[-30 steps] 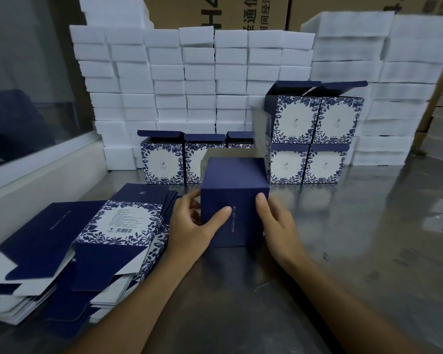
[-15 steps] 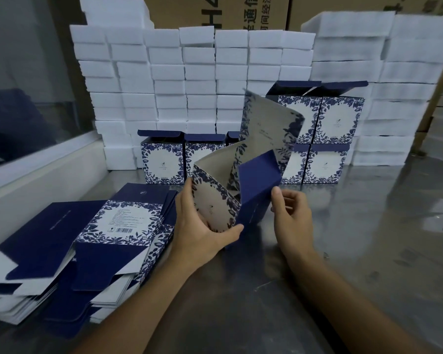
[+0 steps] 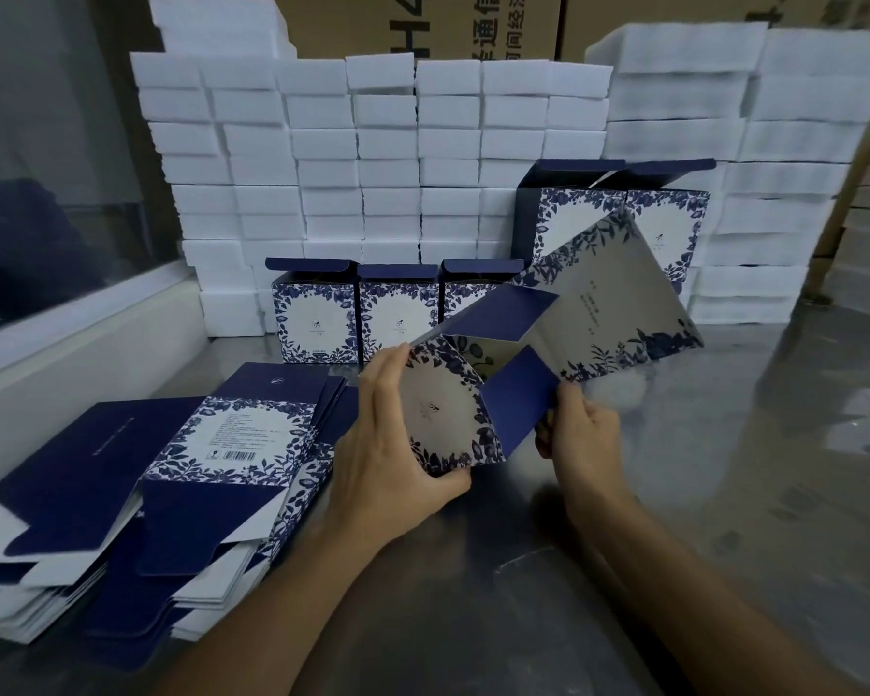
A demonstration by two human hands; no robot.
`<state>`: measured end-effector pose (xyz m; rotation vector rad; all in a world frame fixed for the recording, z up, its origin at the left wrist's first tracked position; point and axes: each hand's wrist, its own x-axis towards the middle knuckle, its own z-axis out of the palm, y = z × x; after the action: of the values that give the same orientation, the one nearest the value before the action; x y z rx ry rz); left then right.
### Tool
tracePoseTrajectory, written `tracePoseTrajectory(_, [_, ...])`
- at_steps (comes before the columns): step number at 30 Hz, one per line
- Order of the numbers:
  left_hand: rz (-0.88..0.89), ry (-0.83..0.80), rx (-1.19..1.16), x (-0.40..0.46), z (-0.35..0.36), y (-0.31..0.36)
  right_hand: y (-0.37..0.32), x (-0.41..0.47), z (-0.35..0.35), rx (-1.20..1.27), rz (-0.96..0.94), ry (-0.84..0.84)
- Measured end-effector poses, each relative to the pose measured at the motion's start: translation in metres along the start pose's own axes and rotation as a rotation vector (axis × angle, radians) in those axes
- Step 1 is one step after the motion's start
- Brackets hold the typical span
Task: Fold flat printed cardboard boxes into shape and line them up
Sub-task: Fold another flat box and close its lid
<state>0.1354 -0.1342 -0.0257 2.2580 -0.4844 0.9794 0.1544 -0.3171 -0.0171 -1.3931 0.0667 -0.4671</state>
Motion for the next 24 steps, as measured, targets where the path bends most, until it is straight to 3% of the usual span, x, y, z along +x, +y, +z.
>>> tracePoseTrajectory(12, [0.019,0.045,-0.017,0.0,0.001,-0.002,0.007,0.0,0.003,0.016,0.13,-0.129])
tracePoseTrajectory(19, [0.027,0.06,0.039,-0.001,0.002,-0.004,0.005,-0.003,0.004,-0.077,0.11,-0.136])
tracePoseTrajectory(24, [0.009,0.088,0.07,0.0,0.003,-0.006,0.003,-0.014,0.015,-0.135,0.096,-0.24])
